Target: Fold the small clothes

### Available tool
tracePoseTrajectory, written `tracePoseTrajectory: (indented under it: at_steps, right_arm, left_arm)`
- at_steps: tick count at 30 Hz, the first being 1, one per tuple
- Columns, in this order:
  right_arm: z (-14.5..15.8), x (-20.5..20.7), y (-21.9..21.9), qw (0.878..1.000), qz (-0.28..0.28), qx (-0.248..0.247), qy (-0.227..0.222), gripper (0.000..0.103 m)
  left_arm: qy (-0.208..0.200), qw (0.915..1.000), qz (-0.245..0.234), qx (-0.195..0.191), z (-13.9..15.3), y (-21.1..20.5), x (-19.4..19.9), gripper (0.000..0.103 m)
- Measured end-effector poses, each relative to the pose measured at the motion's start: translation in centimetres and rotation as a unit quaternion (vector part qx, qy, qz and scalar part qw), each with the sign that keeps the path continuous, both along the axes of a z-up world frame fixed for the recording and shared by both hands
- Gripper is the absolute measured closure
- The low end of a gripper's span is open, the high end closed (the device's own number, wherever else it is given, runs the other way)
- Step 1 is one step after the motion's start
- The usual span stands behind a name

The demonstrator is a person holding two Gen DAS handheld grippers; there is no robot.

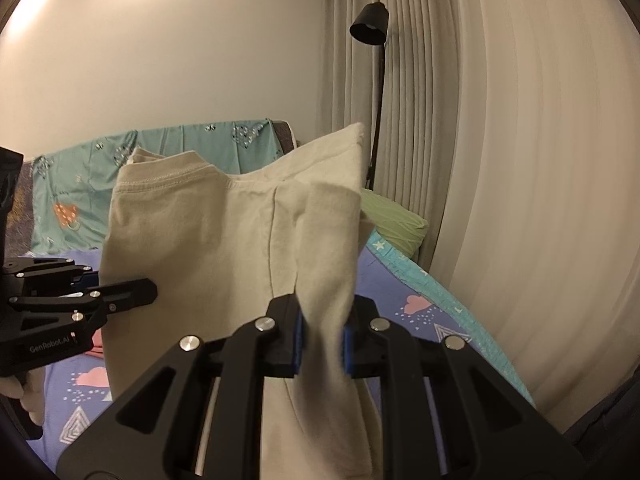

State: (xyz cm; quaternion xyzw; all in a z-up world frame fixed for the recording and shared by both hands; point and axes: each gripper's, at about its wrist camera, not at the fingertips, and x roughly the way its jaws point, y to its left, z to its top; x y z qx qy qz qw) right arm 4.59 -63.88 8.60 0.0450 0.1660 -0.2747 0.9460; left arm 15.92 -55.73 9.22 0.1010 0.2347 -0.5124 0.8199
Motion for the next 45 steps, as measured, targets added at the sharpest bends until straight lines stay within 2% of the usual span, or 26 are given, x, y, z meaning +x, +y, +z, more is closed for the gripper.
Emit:
tracePoseTrajectory:
  at_steps: [6,10,11,13,14,15,17,19,21,23,25,26,27,28,30,34,38,40,45]
  right_arm:
    - [-0.8,3.7,-2.3,1.0,-0.015,-0.002,0.028,0.089]
    - [-1.9,7.1,-4.5,0.998,-0.029,0.011,0.049,0.089]
    - [-2.7,7.9,-5.0,0.998,-0.034,0.013,0.059,0.089]
    - [-4.1,9.6,-5.8,0.994,-0.051,0.008,0.093,0.085]
    - [-5.4,10.4,-6.2,0.99,-0.063,0.012,0.124,0.075]
    - [-6.3,10.6,-6.4,0.988,-0.067,0.02,0.138,0.066]
    - [-9.1,10.3,-6.5,0.984,-0.048,0.064,0.158,0.063]
    - [-11.5,10.1,-6.2,0.979,-0.043,0.084,0.182,0.063]
    - [-14.0,9.7,-5.3,0.975,-0.052,0.061,0.208,0.059]
    - [-14.3,8.9,-3.9,0.978,-0.053,0.036,0.198,0.059]
    - [-13.9,8.6,-2.8,0.978,-0.062,0.024,0.197,0.056]
    - [-13.3,8.3,-2.1,0.978,-0.067,0.012,0.198,0.044]
    - [-12.9,8.0,-1.3,0.978,-0.072,-0.002,0.197,0.03]
    - [-12.3,7.1,-0.3,0.979,-0.077,-0.024,0.185,0.027]
    - [-11.1,5.3,1.3,0.984,-0.079,-0.035,0.158,0.025]
    - [-8.8,0.2,4.4,0.994,-0.063,-0.01,0.093,0.013]
    - [-7.3,-3.4,7.0,0.996,-0.048,0.008,0.069,0.004]
    - [-6.6,-4.6,8.1,0.996,-0.057,0.012,0.065,0.002]
    - [-5.0,-8.4,10.4,0.993,-0.104,0.02,0.049,0.002]
  left_arm:
    - [0.029,0.9992,0.025,0.01,-1.6,-2.2,2.5,0.081]
    - [0.017,0.9984,0.045,0.031,-2.3,-4.3,4.2,0.079]
    - [0.01,0.998,0.049,0.037,-2.6,-4.8,4.6,0.076]
    - [-0.02,0.995,0.07,0.068,-3.9,-5.8,5.3,0.053]
    - [-0.029,0.9931,0.078,0.082,-4.7,-6.0,5.5,0.049]
    - [-0.027,0.9922,0.078,0.093,-5.8,-5.9,5.8,0.045]
    - [-0.002,0.991,0.069,0.115,-8.3,-5.2,6.3,0.039]
    - [0.008,0.9872,0.063,0.147,-10.4,-4.9,6.5,0.028]
    - [0.0,0.9815,0.064,0.18,-12.6,-4.8,6.0,0.024]
    - [-0.011,0.981,0.082,0.176,-13.2,-4.2,5.5,0.022]
    - [-0.029,0.9758,0.119,0.181,-12.9,-4.0,4.7,0.014]
    - [-0.036,0.9732,0.13,0.186,-12.7,-4.0,4.4,0.014]
    - [-0.036,0.9739,0.129,0.184,-12.3,-3.8,4.0,0.014]
    - [-0.034,0.9754,0.125,0.179,-12.0,-3.7,3.9,0.014]
    - [-0.03,0.9786,0.12,0.164,-11.3,-2.5,3.1,0.014]
    - [-0.041,0.9823,0.119,0.138,-10.3,0.3,1.5,0.009]
    - [-0.056,0.9856,0.116,0.11,-8.8,3.3,-1.0,0.008]
    - [-0.063,0.9873,0.115,0.091,-7.8,5.0,-2.3,0.002]
    - [-0.065,0.9901,0.116,0.045,-5.2,9.2,-5.2,0.001]
